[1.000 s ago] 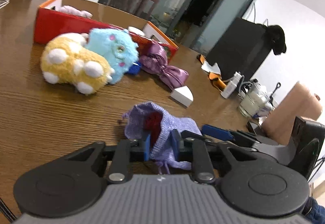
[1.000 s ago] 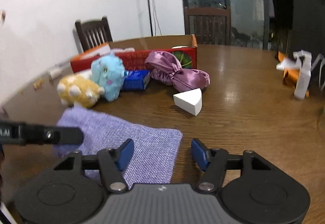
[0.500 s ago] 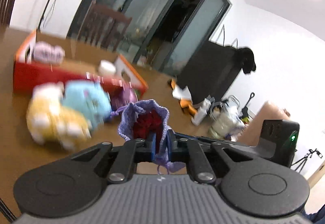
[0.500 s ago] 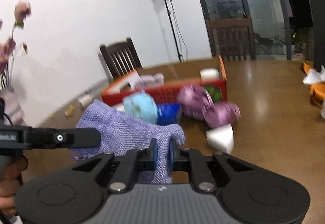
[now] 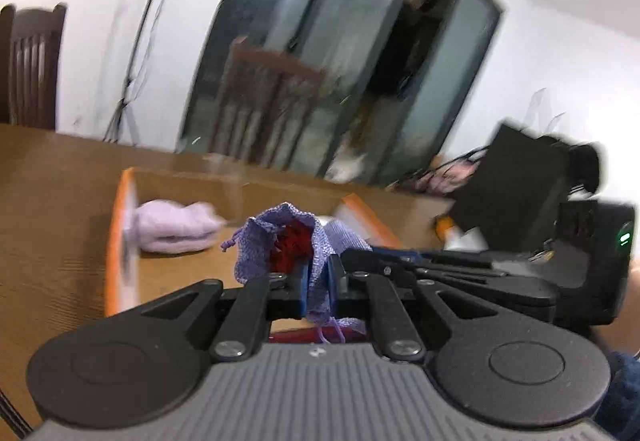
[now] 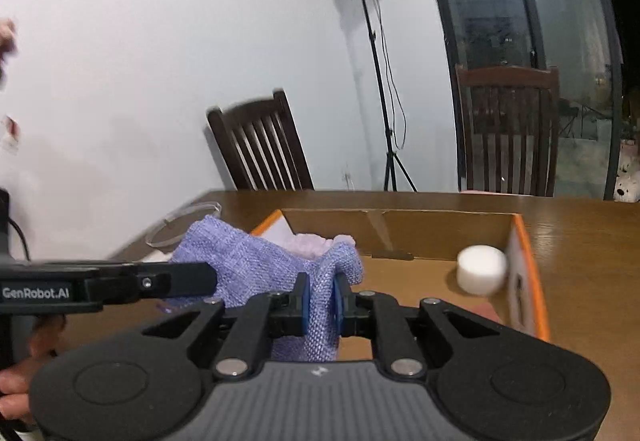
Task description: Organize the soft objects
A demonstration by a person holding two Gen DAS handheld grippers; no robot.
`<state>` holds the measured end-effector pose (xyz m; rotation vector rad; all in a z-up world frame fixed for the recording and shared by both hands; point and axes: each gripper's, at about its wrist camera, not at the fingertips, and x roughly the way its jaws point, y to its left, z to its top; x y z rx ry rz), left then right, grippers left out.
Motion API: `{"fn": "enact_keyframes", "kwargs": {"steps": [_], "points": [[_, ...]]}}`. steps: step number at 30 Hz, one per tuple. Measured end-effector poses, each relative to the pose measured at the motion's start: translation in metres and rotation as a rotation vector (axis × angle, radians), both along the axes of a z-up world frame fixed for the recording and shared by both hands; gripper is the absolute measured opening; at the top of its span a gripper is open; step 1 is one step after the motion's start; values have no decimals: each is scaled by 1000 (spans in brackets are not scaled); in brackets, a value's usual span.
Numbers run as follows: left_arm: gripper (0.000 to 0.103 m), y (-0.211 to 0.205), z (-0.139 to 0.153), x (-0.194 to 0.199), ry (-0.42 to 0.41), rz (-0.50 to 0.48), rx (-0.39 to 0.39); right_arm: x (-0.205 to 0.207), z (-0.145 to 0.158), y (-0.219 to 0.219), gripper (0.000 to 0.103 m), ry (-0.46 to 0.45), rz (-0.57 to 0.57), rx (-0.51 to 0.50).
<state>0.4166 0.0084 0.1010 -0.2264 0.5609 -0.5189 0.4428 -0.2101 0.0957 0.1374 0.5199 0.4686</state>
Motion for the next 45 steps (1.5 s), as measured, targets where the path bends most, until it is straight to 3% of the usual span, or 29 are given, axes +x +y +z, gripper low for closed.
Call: {"fn": "enact_keyframes", "kwargs": {"steps": [4, 8, 12, 14, 17, 24, 31, 39, 45], "points": [[11, 5, -24, 31, 61, 60, 138, 48, -26, 39, 13, 101, 31, -45], [21, 17, -38, 36, 68, 139, 227, 66, -51, 74, 16, 150, 82, -112], [45, 31, -34, 30, 38, 139, 192, 68, -64, 85, 21, 180, 114, -133], [51, 34, -30, 27, 23, 157, 197, 68, -62, 81, 43, 186, 117, -95], [60, 38, -22, 19, -4, 182, 206, 62, -50, 70, 47, 145, 102, -67], [81, 31, 7, -20, -117, 199, 246, 20, 0, 29, 52, -13, 26, -107], [87, 33, 40, -82, -188, 165, 187, -53, 42, -28, 59, -153, -80, -123], [94, 27, 65, -156, -285, 175, 194, -143, 63, -71, 69, -269, -140, -141], [96, 17, 67, -189, -314, 165, 175, -181, 64, -72, 72, -314, -144, -133]]}}
